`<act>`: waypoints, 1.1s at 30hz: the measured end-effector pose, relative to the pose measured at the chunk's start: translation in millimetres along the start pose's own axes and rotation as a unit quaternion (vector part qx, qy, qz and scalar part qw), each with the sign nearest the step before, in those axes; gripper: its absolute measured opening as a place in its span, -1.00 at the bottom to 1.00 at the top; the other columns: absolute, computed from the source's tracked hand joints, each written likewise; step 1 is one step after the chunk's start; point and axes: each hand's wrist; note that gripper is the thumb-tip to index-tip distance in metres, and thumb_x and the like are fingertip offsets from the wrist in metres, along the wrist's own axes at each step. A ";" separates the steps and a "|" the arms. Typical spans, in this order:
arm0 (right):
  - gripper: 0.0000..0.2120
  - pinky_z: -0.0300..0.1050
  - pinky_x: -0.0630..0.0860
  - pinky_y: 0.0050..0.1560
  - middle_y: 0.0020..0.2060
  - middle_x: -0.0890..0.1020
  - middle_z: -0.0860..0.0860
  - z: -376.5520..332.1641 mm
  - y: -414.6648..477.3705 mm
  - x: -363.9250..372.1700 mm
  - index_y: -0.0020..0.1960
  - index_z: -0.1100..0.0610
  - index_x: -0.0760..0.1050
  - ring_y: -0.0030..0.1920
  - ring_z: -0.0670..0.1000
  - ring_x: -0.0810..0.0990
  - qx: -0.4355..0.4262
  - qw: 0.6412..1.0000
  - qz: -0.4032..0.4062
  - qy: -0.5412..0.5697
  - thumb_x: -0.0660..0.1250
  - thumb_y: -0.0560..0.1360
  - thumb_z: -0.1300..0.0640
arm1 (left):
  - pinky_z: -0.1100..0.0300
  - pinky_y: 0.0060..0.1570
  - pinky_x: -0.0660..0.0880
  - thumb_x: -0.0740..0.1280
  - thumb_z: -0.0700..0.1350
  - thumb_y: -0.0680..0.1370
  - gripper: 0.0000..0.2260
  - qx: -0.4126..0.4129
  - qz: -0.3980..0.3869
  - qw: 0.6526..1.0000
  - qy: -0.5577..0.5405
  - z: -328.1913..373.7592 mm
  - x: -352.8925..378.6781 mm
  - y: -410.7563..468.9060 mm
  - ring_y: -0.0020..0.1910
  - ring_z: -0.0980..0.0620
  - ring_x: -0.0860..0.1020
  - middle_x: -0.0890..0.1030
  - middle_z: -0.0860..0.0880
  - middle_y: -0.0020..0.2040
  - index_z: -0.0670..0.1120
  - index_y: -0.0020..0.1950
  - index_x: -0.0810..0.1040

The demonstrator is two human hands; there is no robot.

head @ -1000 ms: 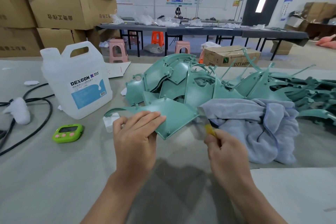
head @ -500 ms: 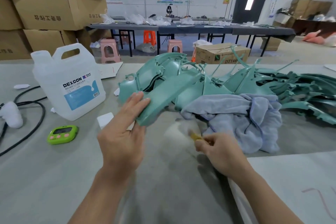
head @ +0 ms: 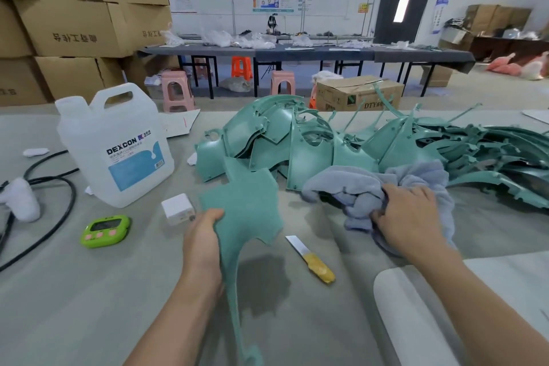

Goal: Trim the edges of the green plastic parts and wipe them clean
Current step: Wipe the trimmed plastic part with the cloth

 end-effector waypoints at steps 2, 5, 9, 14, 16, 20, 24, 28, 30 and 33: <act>-0.69 0.09 0.33 0.15 -0.17 0.68 0.13 -1.6 -2.2 -9.4 0.01 0.05 0.57 -0.02 0.22 0.56 0.009 0.995 0.077 0.064 0.22 0.41 -0.10 | 0.17 -0.39 0.56 0.36 -0.17 0.49 -0.92 -0.004 -0.013 1.000 -0.013 -3.5 1.7 4.4 -0.36 -0.03 0.66 0.72 -0.12 -0.19 -0.09 -0.07 0.64; -0.66 0.04 0.23 0.18 -0.19 0.64 0.06 -17.4 -6.1 -38.0 0.13 0.01 0.52 -0.05 0.19 0.55 0.021 0.970 0.208 0.127 0.27 0.41 -0.08 | 0.14 -0.37 0.59 0.29 -0.26 0.52 -0.84 0.001 -0.048 0.998 -0.029 -3.2 7.0 8.0 -0.32 -0.04 0.66 0.71 -0.14 -0.19 -0.08 -0.15 0.64; -0.87 -0.04 0.25 0.02 -0.36 0.42 -0.19 -70.1 -17.6 -75.9 -0.01 -0.13 0.47 -0.22 -0.02 0.35 -0.078 0.946 0.224 0.220 0.29 0.44 -0.08 | 0.14 -0.38 0.60 0.25 -0.31 0.50 -0.70 -0.037 -0.068 0.997 -0.023 -6.4 7.2 10.4 -0.30 -0.04 0.68 0.72 -0.15 -0.18 -0.05 -0.27 0.70; -0.85 0.04 0.39 0.03 -0.19 0.43 -0.11 -151.2 -33.6 -56.9 -0.04 -0.06 0.55 -0.11 0.01 0.39 -0.176 0.943 0.071 0.272 0.34 0.41 -0.05 | 0.08 -0.09 0.62 0.23 0.13 0.54 -0.46 -0.086 -0.121 0.987 0.057 -1.1 5.8 -1.4 -0.05 -0.14 0.67 0.69 -0.27 0.03 -0.30 0.26 0.56; -0.70 0.04 0.38 0.17 0.06 0.44 -0.04 -178.4 -41.0 -36.1 0.13 -0.01 0.50 0.09 0.04 0.39 -0.174 0.939 -0.022 0.297 0.36 0.43 -0.05 | 0.09 -0.08 0.62 0.07 0.29 0.61 -0.31 -0.075 -0.169 0.978 0.100 3.4 2.9 -7.9 -0.04 -0.07 0.69 0.70 -0.17 0.03 -0.29 0.36 0.48; -0.54 0.05 0.43 0.08 0.09 0.50 -0.05 -201.0 -49.9 -8.9 0.28 -0.05 0.36 0.11 0.05 0.45 -0.213 0.942 -0.014 0.259 0.26 0.46 -0.23 | 0.07 -0.10 0.66 0.14 -0.16 0.71 -0.67 -0.181 -0.197 0.955 0.130 13.8 -9.8 3.9 -0.03 -0.10 0.71 0.70 -0.23 -0.06 -0.36 -0.03 0.59; -0.57 0.04 0.37 -0.05 -0.01 0.51 -0.02 -201.9 -41.7 -2.5 0.30 -0.05 0.39 0.01 0.11 0.49 -0.180 0.964 0.043 0.192 0.13 0.54 -0.24 | 0.12 -0.31 0.63 0.17 0.08 0.68 -0.56 -0.121 -0.179 0.975 -0.053 5.5 -14.7 -18.8 -0.27 -0.06 0.69 0.68 -0.17 -0.26 -0.18 -0.14 0.67; -0.66 0.08 0.34 0.06 -0.01 0.56 0.02 -207.1 -23.5 -2.3 0.23 -0.02 0.38 0.03 0.15 0.53 -0.034 0.981 0.034 0.190 0.14 0.59 -0.21 | -0.03 0.02 0.60 0.17 0.11 0.69 -0.57 -0.113 -0.119 0.982 -0.093 -10.2 -3.7 -9.4 0.12 -0.18 0.67 0.68 -0.22 0.15 -0.18 0.22 0.65; -0.69 0.09 0.32 0.18 -0.04 0.60 0.01 -208.3 -21.0 -4.7 0.19 0.01 0.40 0.01 0.14 0.56 -0.014 0.985 0.043 0.164 0.13 0.62 -0.18 | -0.01 -0.03 0.62 0.17 0.08 0.69 -0.60 -0.094 -0.091 0.987 -0.090 -10.0 1.8 -11.0 0.06 -0.16 0.70 0.70 -0.20 0.12 -0.18 0.20 0.65; -0.81 0.03 0.29 0.19 -0.18 0.58 -0.06 -211.6 -36.7 -8.8 0.01 -0.03 0.42 -0.12 0.08 0.55 -0.115 0.977 0.026 0.175 0.14 0.61 -0.12 | 0.11 -0.30 0.63 0.21 0.08 0.67 -0.61 -0.089 -0.069 0.988 -0.110 -8.0 -4.5 -10.9 -0.22 -0.10 0.72 0.73 -0.16 -0.15 -0.16 -0.05 0.69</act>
Point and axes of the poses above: each hand's wrist, its own y-axis towards the middle knuckle, its own x-axis out of the palm, z = x × y
